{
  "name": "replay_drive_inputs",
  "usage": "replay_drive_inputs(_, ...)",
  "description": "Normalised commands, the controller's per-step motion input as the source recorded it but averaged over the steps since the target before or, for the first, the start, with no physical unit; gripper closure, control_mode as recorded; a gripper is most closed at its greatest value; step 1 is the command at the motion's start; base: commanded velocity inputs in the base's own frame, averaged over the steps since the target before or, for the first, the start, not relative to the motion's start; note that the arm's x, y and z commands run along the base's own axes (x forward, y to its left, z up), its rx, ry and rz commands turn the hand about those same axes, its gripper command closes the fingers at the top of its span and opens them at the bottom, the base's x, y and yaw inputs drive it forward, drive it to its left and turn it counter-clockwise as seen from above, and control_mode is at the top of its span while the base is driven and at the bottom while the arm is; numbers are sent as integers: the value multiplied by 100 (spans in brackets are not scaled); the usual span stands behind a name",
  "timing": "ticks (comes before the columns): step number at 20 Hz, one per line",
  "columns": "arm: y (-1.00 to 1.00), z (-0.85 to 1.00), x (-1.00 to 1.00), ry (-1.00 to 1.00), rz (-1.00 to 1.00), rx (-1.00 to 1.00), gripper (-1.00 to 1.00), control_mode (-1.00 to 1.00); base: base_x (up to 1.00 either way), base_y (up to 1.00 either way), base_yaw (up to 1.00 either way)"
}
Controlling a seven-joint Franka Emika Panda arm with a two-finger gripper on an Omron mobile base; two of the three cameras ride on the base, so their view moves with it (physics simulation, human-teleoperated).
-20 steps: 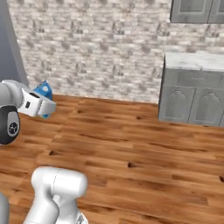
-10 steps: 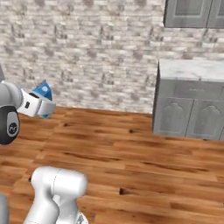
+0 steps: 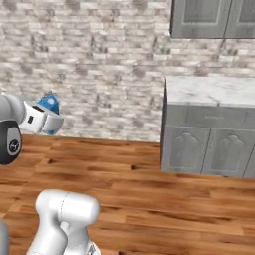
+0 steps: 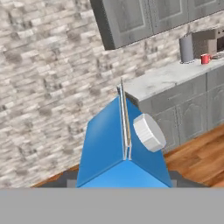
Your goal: Take a sugar cube from the saucer and place it inside the coffee. Then, grab milk from the fridge and place it next to the coffee on the counter to sweeten the coffee.
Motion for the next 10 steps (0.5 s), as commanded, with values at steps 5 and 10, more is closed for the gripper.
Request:
replay_drive_inputs(5,0,0,0,0,0,0,100,100,100,-87,-2)
replay_drive_inputs(10,0,0,0,0,0,0,100,100,99,-100,-20)
